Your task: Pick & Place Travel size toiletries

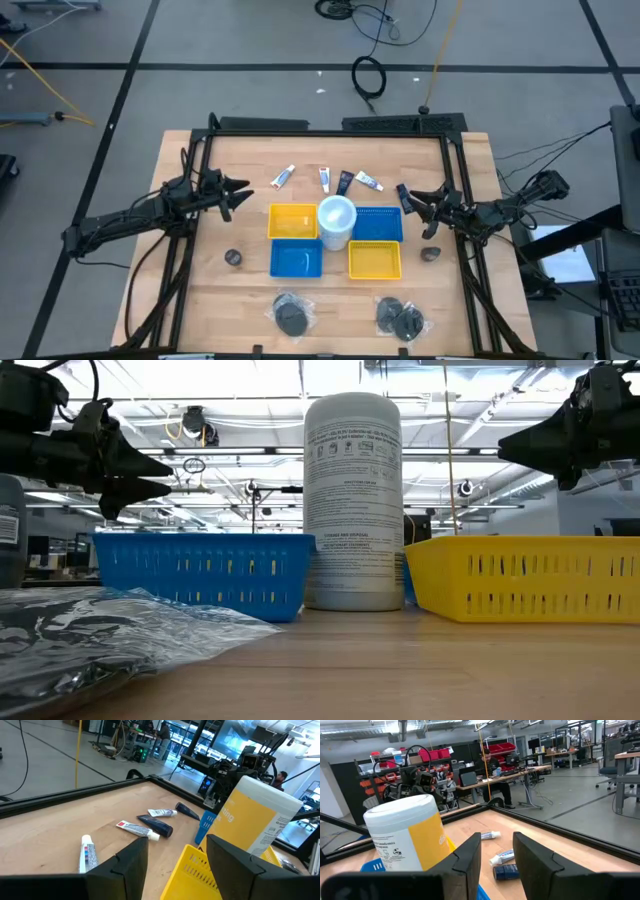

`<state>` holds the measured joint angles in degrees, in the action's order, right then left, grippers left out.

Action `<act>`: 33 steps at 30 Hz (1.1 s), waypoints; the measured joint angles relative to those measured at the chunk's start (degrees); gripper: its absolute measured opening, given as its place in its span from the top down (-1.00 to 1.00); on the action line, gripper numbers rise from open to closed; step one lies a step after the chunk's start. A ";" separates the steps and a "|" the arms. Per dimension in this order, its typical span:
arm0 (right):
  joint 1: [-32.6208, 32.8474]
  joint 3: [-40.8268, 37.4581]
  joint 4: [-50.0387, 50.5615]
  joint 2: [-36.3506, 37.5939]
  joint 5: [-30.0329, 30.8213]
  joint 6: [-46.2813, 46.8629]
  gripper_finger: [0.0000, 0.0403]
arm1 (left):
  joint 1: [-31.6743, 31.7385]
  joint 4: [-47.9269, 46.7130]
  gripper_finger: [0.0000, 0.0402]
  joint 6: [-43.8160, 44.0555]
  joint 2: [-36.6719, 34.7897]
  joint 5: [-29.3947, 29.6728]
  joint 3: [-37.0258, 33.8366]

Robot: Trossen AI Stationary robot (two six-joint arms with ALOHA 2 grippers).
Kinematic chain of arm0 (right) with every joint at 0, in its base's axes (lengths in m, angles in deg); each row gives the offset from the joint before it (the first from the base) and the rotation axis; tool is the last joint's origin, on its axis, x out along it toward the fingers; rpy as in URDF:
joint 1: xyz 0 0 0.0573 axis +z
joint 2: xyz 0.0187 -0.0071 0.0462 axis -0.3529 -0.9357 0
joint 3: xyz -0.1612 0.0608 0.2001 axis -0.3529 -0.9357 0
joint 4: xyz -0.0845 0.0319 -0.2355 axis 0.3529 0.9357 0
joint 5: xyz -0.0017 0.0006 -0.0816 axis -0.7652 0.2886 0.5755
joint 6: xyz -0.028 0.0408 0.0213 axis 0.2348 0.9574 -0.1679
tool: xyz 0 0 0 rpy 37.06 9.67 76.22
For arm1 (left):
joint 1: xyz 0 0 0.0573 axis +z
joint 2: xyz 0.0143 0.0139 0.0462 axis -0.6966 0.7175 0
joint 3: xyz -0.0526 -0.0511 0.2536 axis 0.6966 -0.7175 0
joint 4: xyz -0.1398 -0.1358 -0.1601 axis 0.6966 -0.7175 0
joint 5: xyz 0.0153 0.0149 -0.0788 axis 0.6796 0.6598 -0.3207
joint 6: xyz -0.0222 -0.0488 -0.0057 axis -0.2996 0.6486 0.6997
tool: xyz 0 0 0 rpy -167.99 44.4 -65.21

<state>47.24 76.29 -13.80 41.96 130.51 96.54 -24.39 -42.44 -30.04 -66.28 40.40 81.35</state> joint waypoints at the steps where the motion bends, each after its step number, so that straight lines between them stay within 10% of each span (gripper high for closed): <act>1: 0.00 0.00 0.00 0.01 0.00 0.00 0.48 | 0.02 0.00 0.00 0.00 0.00 0.00 -0.01; 15: -0.08 0.05 -6.46 0.02 -0.25 0.50 0.48 | 0.02 0.02 0.00 -15.48 -0.02 5.58 -0.01; 22: 3.82 4.21 2.77 -0.69 -18.12 -7.13 0.48 | 0.02 0.02 0.00 -16.57 0.00 5.68 0.00; 33: 17.73 22.53 22.81 -20.88 -9.26 5.41 0.68 | 0.02 0.47 0.00 -14.88 0.00 5.51 -0.01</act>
<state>64.97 98.82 9.01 21.09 121.24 101.95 -24.36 -41.96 -44.93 -66.28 45.91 81.34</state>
